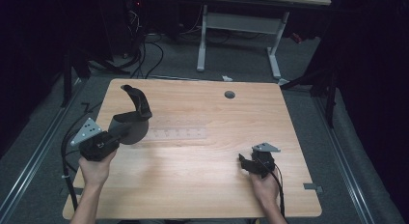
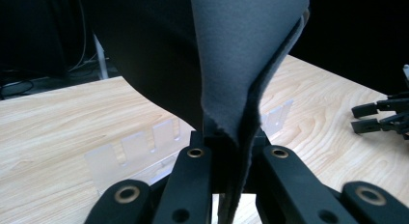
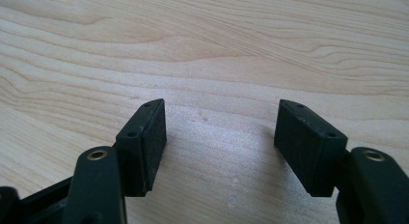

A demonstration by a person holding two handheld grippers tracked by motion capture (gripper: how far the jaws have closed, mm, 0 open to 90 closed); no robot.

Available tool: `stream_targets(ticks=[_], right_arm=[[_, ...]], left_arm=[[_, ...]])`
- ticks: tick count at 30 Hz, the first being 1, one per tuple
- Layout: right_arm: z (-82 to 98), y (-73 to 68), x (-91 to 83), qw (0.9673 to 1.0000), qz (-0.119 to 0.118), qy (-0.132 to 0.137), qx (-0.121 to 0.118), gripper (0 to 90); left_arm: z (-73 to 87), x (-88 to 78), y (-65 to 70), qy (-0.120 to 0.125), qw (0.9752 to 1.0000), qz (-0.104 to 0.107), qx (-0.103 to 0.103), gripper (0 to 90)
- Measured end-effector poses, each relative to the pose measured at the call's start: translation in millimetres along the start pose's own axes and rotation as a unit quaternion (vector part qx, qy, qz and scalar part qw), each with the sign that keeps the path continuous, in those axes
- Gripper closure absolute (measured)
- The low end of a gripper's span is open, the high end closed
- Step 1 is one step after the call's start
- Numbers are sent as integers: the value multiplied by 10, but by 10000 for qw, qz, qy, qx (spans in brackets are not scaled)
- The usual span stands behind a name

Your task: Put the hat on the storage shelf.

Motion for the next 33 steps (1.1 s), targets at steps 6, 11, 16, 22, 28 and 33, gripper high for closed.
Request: stream_targets(ticks=[6,11,16,22,28,33], right_arm=[[0,0,0,10000,-1,-1,0,361],[0,-1,0,10000,-2,0,1,360],[0,0,0,10000,-2,0,-1,360],[0,-1,0,10000,-7,-3,-1,358],[0,-1,0,10000,-8,-2,-6,357],[1,-2,0,10000,-7,-2,-6,357]], left_arm=[[-11,45,-72,47,9999,-153,32,867],[-18,93,-119,163,9993,-301,156,866],[-6,153,-168,138,9986,-425,287,867],[5,193,-246,169,9975,-587,349,867],[5,222,-328,240,9956,-800,432,866],[30,250,-386,244,9944,-905,485,866]])
Point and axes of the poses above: each handheld gripper's, and its own axes: x roughly forward along the jaws, z roughly out of its underside, y roughly to its right, the point moved 3 cm from there along x, roughly forward along the jaws, and after that the axes turned 2 degrees about y, right-handed, at the moved point
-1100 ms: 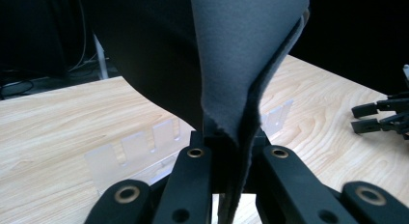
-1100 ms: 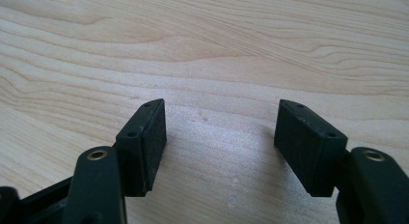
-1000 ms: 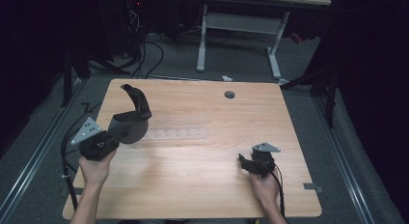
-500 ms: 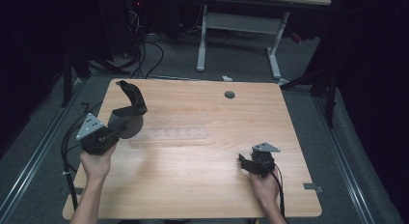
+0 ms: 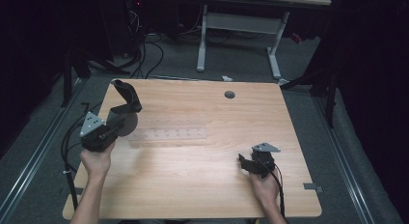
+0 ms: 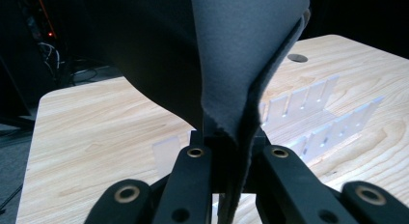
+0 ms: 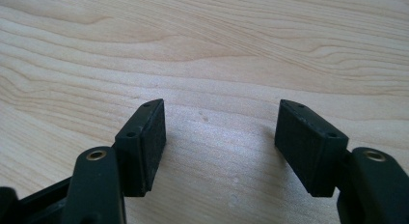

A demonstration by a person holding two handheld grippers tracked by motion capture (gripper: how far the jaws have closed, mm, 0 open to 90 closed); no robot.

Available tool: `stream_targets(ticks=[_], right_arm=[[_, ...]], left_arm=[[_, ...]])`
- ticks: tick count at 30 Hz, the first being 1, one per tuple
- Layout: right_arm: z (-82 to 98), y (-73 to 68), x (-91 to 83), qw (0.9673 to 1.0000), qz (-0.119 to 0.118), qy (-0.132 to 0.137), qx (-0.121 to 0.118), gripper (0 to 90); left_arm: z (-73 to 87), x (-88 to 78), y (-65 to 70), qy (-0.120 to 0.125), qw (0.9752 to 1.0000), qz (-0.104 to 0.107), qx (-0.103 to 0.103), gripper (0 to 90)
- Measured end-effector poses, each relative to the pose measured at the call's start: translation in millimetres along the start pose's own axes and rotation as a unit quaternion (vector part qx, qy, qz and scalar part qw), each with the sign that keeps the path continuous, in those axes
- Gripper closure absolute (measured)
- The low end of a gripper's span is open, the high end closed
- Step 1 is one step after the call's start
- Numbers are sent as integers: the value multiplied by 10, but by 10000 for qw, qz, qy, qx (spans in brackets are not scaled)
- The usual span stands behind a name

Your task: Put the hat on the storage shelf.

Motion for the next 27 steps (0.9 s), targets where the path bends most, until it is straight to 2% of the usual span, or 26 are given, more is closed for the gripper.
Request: stream_targets(ticks=[4,7,20,27], right_arm=[[0,0,0,10000,0,0,0,357],[0,0,0,10000,0,-1,1,357],[1,-1,-1,10000,1,0,-1,357],[1,-1,-1,10000,-1,-1,-1,355]], left_arm=[[37,25,-25,-25,9999,-101,95,866],[59,47,-49,-43,9998,-144,90,866],[204,125,-78,-230,9993,-207,189,865],[318,107,-179,-425,9987,-270,-44,862]])
Point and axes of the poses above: each handheld gripper's, and its own axes: x roughly forward along the jaws, z roughly out of its underside, y roughly to its right, the point moved 3 cm from there along x, roughly forward along the jaws, and after that the axes turned 2 degrees about y, right-handed, at the moved point
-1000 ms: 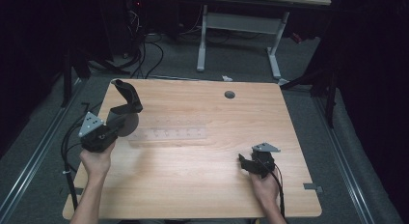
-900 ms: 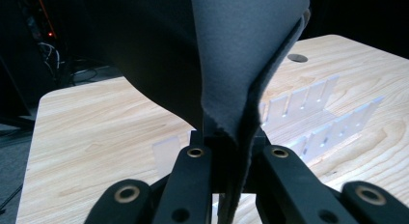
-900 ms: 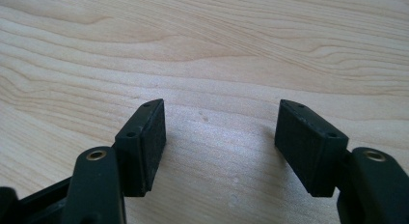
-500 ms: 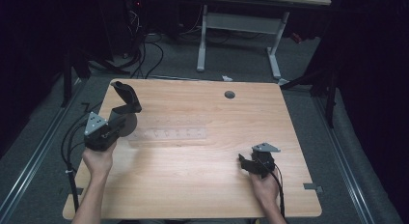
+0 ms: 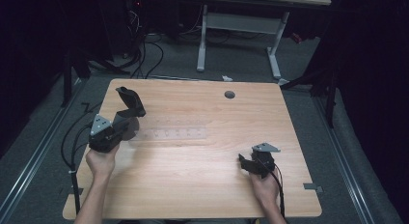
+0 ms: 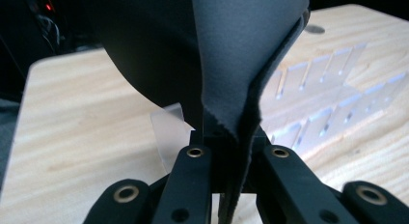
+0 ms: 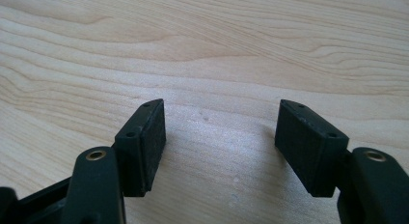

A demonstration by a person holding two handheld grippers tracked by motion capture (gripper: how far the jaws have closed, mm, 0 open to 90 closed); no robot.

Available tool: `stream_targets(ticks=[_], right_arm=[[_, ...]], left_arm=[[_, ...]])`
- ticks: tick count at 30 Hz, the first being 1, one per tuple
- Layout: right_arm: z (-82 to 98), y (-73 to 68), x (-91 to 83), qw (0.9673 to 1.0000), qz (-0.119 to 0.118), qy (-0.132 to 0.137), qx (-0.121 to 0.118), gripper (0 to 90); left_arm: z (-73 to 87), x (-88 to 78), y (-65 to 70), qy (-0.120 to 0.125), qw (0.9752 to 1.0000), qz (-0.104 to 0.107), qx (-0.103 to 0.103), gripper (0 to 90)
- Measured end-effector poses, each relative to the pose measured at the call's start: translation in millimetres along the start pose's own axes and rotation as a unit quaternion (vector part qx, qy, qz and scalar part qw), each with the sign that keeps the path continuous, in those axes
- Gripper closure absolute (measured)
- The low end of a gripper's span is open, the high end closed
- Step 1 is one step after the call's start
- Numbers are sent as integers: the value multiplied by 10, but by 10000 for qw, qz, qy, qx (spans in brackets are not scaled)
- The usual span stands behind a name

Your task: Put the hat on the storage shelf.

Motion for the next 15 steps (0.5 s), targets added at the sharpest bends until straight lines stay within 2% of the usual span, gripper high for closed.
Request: stream_targets(ticks=[6,9,15], right_arm=[[0,0,0,10000,-1,-1,-6,355],[0,0,0,10000,-1,0,-2,355],[0,0,0,10000,-1,-1,-4,354]], left_arm=[[1,-35,-49,-69,9998,-68,-188,844],[6,-65,-78,-84,9994,-108,-304,755],[60,-164,-192,-150,9980,-352,-493,534]])
Point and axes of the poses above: each handheld gripper's, and its own axes: x roughly forward along the jaws, z roughly out of its underside, y roughly to its right, the point moved 3 cm from there along x, roughly forward along the jaws, and after that the axes turned 2 degrees about y, right-handed, at the moved point
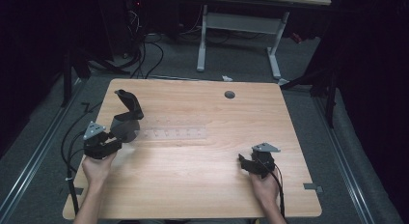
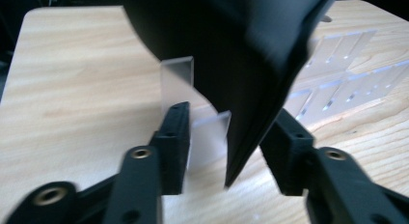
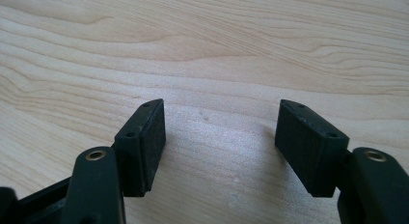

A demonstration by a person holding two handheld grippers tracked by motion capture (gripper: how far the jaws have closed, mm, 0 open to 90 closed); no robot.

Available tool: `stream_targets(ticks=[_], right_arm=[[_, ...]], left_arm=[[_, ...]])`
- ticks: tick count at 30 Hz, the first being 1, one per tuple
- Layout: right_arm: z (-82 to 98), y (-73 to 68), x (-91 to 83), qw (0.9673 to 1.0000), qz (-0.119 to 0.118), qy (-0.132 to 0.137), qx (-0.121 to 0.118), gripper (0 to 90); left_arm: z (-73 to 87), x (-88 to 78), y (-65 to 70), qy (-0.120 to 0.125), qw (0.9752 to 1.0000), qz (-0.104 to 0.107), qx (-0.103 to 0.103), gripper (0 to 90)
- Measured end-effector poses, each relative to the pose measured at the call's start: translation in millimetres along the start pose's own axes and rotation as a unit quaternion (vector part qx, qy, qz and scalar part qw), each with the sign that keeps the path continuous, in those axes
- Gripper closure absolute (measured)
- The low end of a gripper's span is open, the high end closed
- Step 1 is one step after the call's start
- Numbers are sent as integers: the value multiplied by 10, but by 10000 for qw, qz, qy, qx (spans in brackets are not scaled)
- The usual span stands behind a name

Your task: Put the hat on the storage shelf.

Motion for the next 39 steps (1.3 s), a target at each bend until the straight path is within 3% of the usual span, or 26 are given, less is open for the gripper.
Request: stream_targets(ticks=[4,12,27,39], right_arm=[[0,0,0,10000,0,1,4,355],[0,0,0,10000,0,0,1,354],[0,0,0,10000,0,-1,0,354],[0,0,1,10000,-5,5,-10,353]], left_arm=[[34,-82,-47,-84,9999,-80,-127,459],[131,-209,-18,-225,9995,-47,-202,425],[393,-370,108,-571,9981,152,-155,407],[568,-392,262,-735,9967,321,-101,383]])
Point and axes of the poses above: each handheld gripper's, and its own axes: x roughly forward along the jaws, z roughly out of its underside, y roughly to its right, the point moved 3 cm from there along x, roughly forward along the jaws, and after that the axes turned 2 degrees about y, right-handed, at the moved point
